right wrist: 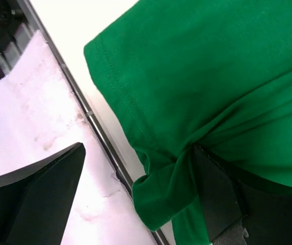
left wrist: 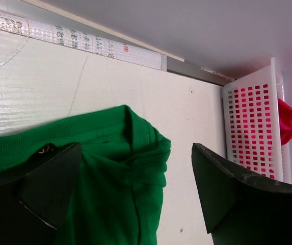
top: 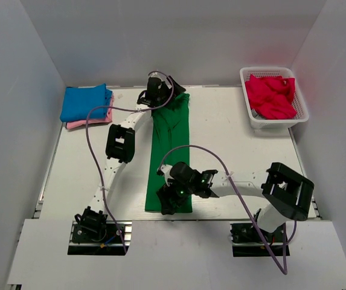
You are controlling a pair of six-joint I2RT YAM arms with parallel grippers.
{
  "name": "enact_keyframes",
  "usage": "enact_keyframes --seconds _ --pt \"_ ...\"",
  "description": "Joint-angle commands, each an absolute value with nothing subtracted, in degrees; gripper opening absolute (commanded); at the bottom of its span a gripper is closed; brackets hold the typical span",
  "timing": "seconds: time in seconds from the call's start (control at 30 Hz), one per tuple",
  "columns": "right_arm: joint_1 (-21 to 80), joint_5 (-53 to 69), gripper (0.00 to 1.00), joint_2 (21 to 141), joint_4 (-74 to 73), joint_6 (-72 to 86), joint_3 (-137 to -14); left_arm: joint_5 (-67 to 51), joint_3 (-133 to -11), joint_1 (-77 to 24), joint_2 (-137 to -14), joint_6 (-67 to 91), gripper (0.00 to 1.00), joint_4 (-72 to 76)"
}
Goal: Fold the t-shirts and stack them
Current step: Rotate the tshirt 90 degrees, then grab the bottom of the folded rectangular tshirt with both arms
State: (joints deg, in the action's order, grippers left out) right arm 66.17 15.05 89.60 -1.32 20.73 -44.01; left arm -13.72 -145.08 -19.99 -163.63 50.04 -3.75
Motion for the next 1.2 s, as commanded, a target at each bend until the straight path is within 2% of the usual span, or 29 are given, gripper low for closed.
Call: enact_keyframes --seconds 0.0,0.13,0.3,0.37,0.47,0.53,0.63,0.7,0.73,0.77,0.83,0.93,1.03,1.1,1.17 --pt "68.03 12.84 0.9 87.63 -8.88 20.83 -45.78 -10.55 -142.65 -19.42 -163.92 48.0 1.0 -7.12" --pt "68.55 11.95 0.9 80.7 -5.9 20.66 -46.67 -8.09 -146.25 -19.42 -160.32 47.46 1.0 -7.65" --pt "69.35 18.27 0.9 69.65 3.42 20.38 -43.69 -5.45 -143.79 -19.42 -147.67 42.03 1.0 -9.92" --pt "69.17 16.97 0.9 66.12 5.44 23.1 -40.52 -6.41 -141.96 -18.81 -143.98 40.44 1.0 -11.07" --pt "68.91 8.99 0.9 62.67 0.13 27.05 -38.94 -7.65 -139.32 -18.81 -136.08 35.96 1.0 -15.1" --pt "68.73 -2.06 0.9 61.45 -6.47 33.26 -38.67 -8.17 -137.21 -18.81 -131.51 32.63 1.0 -22.19" --pt "68.03 -10.09 0.9 58.82 -13.27 41.18 -36.22 -8.71 -124.41 -19.95 -119.04 29.72 1.0 -29.51" --pt "66.81 -12.21 0.9 57.05 -14.32 43.06 -32.62 -8.17 -105.19 -21.18 -106.17 30.76 1.0 -33.05" --pt "66.36 -12.13 0.9 56.69 -14.5 45.15 -31.74 -8.17 -97.2 -21.7 -101.3 31.28 1.0 -31.39" --pt "65.75 -12.39 0.9 56.86 -15.29 45.61 -30.86 -8.17 -81.46 -23.1 -96.64 33.12 1.0 -27.2" --pt "64.6 -9.69 0.9 58.61 -16.96 45.97 -30.85 -8.17 -62.61 -25.21 -83.98 35.58 1.0 -24.71" --pt "63.81 -5.55 0.9 60.99 -16.88 46.75 -30.5 -7.03 -46.39 -27.15 -74.65 40.33 1.0 -24.7" --pt "62.76 -2.38 0.86 63.01 -13.12 48.25 -28.74 -9.66 -38.44 -29.61 -68.57 43.24 1.0 -29.17" --pt "62.4 -0.63 0.8 64.42 -11.35 48.78 -27.26 -9.67 -35.52 -31.46 -65.49 45.24 1.0 -32.93" --pt "61.88 -0.53 0.8 65.56 -9.58 49.13 -26.9 -9.67 -31.83 -32.42 -63.29 45.96 1.0 -34.71"
